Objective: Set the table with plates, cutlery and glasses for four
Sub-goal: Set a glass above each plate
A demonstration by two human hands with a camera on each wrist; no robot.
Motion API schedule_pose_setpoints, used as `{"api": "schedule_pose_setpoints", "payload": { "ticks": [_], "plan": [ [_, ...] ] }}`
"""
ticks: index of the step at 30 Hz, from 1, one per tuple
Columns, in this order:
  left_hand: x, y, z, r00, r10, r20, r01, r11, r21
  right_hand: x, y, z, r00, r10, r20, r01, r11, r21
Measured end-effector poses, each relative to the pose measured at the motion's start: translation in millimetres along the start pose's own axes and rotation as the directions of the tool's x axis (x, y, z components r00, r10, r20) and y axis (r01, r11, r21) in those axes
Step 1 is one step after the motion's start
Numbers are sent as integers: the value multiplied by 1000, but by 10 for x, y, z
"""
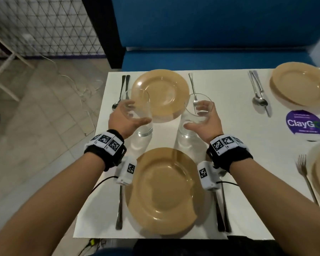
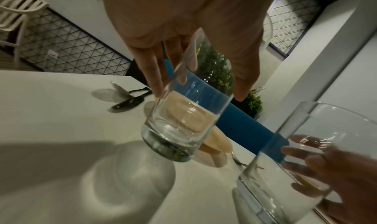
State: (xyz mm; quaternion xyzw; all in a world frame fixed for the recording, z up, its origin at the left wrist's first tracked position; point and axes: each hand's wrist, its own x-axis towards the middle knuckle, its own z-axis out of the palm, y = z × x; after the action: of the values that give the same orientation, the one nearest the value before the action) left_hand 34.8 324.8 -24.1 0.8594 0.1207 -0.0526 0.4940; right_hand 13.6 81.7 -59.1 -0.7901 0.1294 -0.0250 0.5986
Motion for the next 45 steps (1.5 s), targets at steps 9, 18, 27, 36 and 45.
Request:
{"api": "schedule_pose_setpoints", "payload": {
  "ticks": [9,18,27,36,45],
  "plan": [
    [198,-175,-100,1000,-14,-12,14,1000,-3,-67,-11,154,999,15,-49,-15,1000,2],
    [217,-209,-103,1000,23,-3,-24,999,-47,-70,-9,114,1000,23,0,-23,999,-22],
    [215,-259,-101,999,11,-33,-12,999,-38,-312,64,-3,999,10,51,-5,994,-109],
    [215,-224,-84,999,32,-27,-31,999,22,-490,81,-152,998,27,62,-18,990,-143],
    [209,-226,-89,999,28,-37,-27,999,28,-544,72,-182,998,37,53,-33,997,-72]
  ]
}}
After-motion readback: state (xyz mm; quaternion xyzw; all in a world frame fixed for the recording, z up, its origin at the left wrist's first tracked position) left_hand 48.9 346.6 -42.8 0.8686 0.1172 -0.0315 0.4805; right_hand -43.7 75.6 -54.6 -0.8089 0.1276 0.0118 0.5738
